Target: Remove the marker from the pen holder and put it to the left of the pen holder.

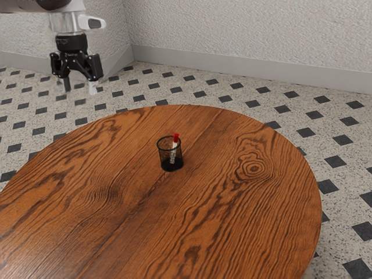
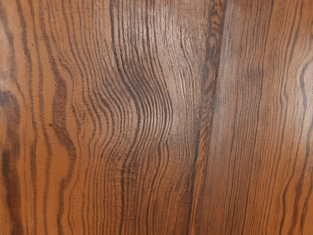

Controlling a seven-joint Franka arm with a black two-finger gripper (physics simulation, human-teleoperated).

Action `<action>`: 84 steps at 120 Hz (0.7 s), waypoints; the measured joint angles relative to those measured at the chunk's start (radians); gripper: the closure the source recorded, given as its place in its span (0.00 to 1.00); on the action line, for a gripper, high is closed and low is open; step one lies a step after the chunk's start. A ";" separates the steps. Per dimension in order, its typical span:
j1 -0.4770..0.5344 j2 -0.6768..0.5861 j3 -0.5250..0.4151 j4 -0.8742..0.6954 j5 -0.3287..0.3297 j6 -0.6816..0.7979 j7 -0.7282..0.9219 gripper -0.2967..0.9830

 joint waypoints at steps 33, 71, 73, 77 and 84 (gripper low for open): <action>-0.037 0.056 -0.018 0.024 0.006 0.174 0.017 0.25; -0.166 0.261 -0.017 0.069 0.034 0.293 -0.055 0.25; -0.168 0.280 -0.017 0.081 0.035 0.298 -0.059 0.25; -0.170 0.317 -0.017 0.108 0.037 0.307 -0.067 0.25; -0.186 0.352 -0.018 0.135 0.040 0.321 -0.082 0.25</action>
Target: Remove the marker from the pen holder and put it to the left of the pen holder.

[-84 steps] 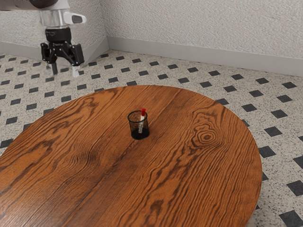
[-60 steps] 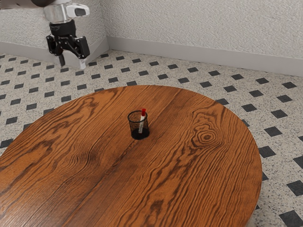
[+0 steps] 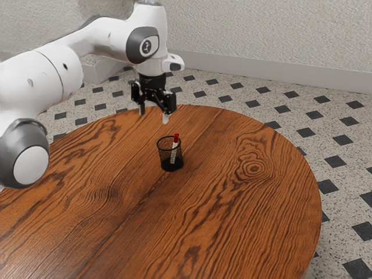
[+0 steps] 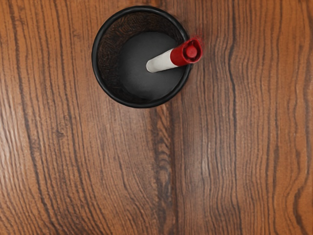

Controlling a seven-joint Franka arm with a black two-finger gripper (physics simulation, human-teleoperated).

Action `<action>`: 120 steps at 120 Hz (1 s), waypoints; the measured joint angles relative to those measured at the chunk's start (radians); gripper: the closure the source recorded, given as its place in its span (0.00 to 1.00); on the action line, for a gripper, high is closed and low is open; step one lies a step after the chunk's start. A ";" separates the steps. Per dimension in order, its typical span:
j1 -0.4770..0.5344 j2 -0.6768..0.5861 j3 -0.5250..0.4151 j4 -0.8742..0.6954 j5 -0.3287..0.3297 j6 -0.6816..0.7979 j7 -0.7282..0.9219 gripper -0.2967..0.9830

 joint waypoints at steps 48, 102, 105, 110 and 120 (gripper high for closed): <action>-0.039 0.195 0.010 0.064 0.059 0.189 -0.073 0.25; -0.030 0.268 0.019 0.081 0.063 0.292 -0.116 0.26; -0.030 0.269 0.019 0.082 0.063 0.295 -0.117 0.28; -0.030 0.271 0.019 0.084 0.063 0.298 -0.120 0.34; -0.030 0.272 0.019 0.093 0.063 0.303 -0.124 0.48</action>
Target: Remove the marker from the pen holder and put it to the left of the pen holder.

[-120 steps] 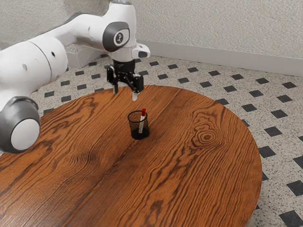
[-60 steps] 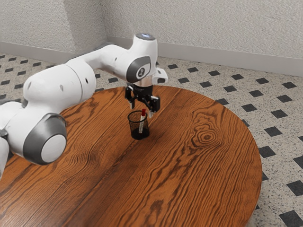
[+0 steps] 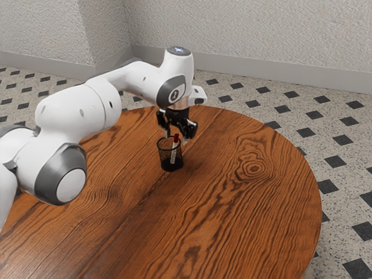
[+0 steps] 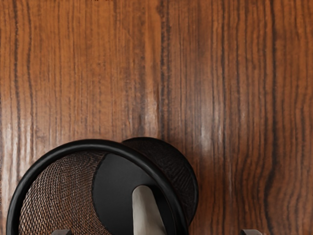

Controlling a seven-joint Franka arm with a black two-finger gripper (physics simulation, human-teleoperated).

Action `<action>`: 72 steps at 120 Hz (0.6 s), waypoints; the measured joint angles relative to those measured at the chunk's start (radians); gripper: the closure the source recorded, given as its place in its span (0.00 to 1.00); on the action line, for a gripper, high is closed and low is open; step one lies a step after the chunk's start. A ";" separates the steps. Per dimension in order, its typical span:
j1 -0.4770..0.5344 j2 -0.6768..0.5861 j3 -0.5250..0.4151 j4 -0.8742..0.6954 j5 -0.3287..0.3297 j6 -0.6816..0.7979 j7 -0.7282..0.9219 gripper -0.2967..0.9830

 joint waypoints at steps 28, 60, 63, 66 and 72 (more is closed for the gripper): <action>0.007 0.010 0.000 0.003 0.000 0.007 -0.008 0.72; 0.008 -0.008 0.011 0.002 0.011 0.007 -0.020 0.81; 0.008 -0.015 0.012 0.002 0.012 0.006 -0.021 0.81; 0.008 -0.023 0.012 0.002 0.013 0.006 -0.022 0.82; 0.009 -0.043 0.014 0.001 0.015 0.003 -0.023 0.82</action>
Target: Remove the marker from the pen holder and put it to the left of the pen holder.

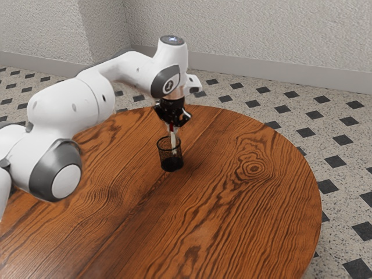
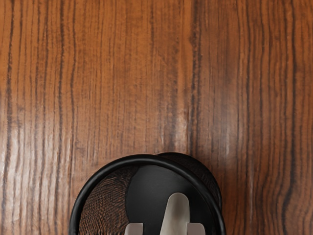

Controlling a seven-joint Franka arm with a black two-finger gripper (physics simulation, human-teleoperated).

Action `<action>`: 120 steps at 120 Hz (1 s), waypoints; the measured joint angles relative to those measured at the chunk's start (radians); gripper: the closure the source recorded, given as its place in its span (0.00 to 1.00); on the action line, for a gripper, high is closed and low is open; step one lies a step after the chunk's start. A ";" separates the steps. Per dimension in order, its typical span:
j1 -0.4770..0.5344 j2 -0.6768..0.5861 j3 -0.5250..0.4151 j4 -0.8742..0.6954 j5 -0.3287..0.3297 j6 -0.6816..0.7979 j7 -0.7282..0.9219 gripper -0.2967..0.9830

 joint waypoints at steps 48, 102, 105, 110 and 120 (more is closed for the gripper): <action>0.051 -0.220 0.029 -0.050 0.001 -0.047 0.011 0.83; 0.183 -0.225 0.034 -0.434 -0.006 0.506 0.199 0.82; 0.187 -0.222 0.033 -0.459 -0.006 0.563 0.217 0.82; 0.200 -0.212 0.029 -0.494 -0.006 0.659 0.245 0.81; 0.212 -0.189 0.026 -0.532 -0.007 0.840 0.305 0.81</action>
